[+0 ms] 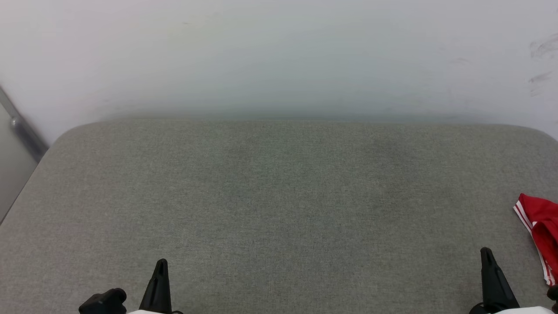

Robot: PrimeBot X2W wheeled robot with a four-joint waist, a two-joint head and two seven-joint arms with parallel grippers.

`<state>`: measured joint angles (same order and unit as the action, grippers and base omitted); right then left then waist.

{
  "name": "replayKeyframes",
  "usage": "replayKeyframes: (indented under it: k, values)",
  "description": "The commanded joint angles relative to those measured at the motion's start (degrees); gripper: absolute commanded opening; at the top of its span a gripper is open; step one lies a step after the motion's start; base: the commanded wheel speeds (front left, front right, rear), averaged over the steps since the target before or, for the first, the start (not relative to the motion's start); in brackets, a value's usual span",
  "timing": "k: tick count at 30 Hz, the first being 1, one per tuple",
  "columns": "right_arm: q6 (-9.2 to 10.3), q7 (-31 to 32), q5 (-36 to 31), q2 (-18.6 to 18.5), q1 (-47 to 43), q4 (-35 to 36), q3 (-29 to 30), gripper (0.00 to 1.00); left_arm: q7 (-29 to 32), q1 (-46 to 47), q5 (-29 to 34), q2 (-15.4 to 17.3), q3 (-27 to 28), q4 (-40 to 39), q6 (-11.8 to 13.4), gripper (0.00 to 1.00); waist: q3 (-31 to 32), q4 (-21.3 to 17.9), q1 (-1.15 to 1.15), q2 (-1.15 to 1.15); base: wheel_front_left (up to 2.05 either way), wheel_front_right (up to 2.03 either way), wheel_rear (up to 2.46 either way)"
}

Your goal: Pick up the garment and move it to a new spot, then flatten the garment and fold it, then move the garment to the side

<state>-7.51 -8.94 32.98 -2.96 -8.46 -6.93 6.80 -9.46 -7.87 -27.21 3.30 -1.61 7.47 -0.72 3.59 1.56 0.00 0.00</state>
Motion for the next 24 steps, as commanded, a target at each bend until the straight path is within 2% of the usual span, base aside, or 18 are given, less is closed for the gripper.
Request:
replayKeyframes:
  k: [1, 24]
  values:
    - [0.0, 0.3, 1.5, 0.0, 1.7, 0.6, 0.0, 0.0, 0.2, 1.6, -1.7, 0.4, 0.3, -0.5, -0.4, 0.0, 0.0, 0.0, 0.0, 0.0, 0.0, 0.0, 0.0]
    - [0.0, 5.1, 19.8, 0.0, 6.0, -1.8, -0.1, 0.0, 4.8, 5.7, -22.1, 0.5, 2.3, 1.6, -2.4, 0.0, -0.9, -0.4, 0.0, 0.0, 0.0, 0.0, 0.0]
